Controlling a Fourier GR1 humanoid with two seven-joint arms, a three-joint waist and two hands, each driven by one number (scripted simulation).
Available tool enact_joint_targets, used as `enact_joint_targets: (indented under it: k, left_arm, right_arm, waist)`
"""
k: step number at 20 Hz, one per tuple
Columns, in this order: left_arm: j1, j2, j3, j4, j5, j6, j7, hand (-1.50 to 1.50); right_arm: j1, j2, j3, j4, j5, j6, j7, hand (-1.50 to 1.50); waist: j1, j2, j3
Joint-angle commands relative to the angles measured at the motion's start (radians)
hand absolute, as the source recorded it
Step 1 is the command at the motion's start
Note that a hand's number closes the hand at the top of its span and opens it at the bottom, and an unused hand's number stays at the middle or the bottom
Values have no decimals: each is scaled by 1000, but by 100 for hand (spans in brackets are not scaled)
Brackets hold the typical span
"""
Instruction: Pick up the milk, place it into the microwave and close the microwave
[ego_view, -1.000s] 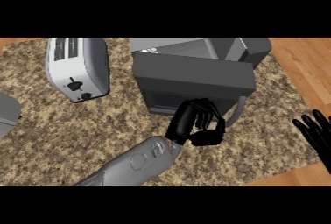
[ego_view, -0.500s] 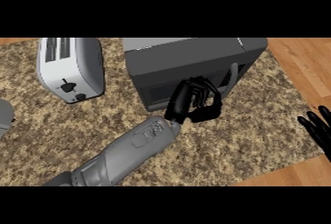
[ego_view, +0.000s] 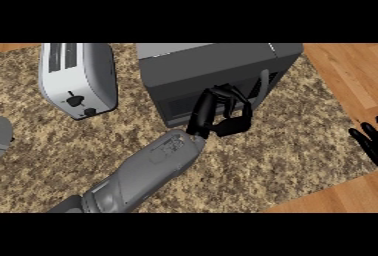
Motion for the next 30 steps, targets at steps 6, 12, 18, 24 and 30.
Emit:
enact_joint_targets:
  k: [6, 12, 18, 24, 30]
  left_arm:
    - [-57, 1, 91, 98, 115, -14, -22, 150]
    - [-55, 1, 92, 109, 130, 29, -102, 150]
    - [-64, 1, 79, 117, 164, 39, -128, 150]
    - [-57, 1, 69, 128, 188, 40, -174, 150]
    - [-56, 1, 59, 136, 206, 46, -216, 150]
  right_arm:
    - [-18, -7, -6, -11, -49, -12, 18, -150]
    - [-16, -39, -11, -35, -83, 17, 31, -150]
    - [-32, -56, -2, -52, -110, 36, 42, -150]
    - [-16, -57, 11, -66, -131, 52, 47, -150]
    - [-22, -80, 9, -91, -148, 51, 64, -150]
  waist:
    - [-6, 21, 1]
    - [-6, 17, 0]
    - [-7, 25, 1]
    - [-19, 29, 2]
    - [-21, 31, 0]
